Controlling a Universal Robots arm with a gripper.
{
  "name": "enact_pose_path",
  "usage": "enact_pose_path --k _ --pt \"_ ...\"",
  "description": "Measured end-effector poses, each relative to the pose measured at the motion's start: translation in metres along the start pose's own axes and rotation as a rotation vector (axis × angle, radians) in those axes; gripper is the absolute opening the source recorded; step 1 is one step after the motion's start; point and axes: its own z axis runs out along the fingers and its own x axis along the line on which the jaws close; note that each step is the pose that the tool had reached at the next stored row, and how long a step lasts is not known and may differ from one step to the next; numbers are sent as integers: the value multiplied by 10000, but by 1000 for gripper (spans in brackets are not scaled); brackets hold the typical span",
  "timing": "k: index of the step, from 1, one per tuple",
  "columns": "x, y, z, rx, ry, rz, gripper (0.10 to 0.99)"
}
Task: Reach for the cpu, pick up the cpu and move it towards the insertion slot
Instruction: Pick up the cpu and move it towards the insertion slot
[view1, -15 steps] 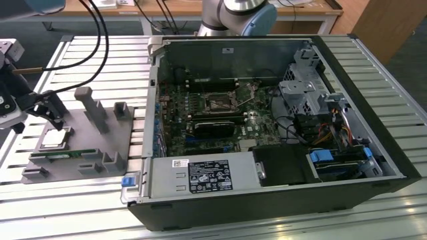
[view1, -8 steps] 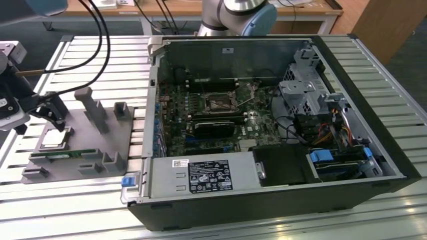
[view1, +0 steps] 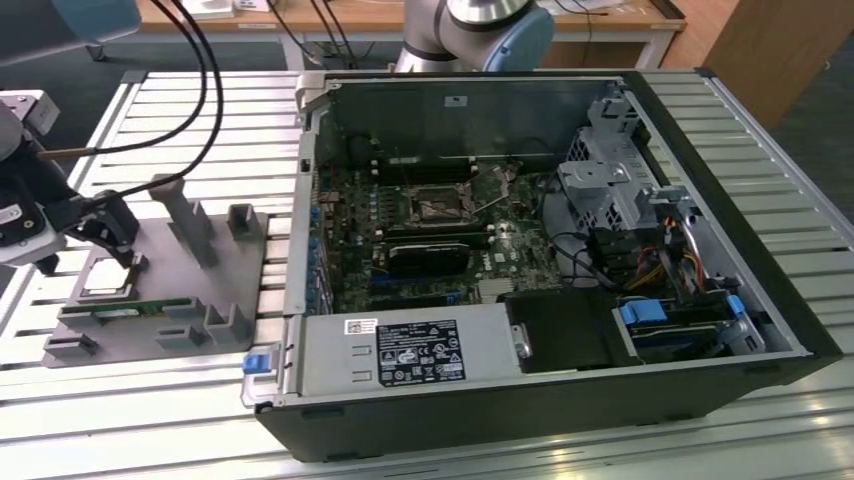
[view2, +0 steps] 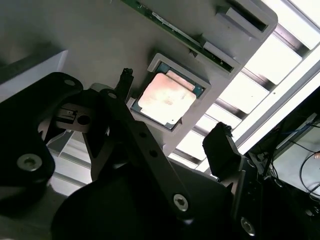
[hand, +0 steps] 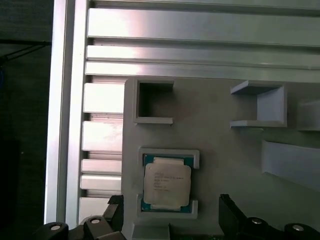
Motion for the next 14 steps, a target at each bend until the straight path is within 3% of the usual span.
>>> enact_pose_path --k 14 --pt "0 10 241 57 1 51 839"
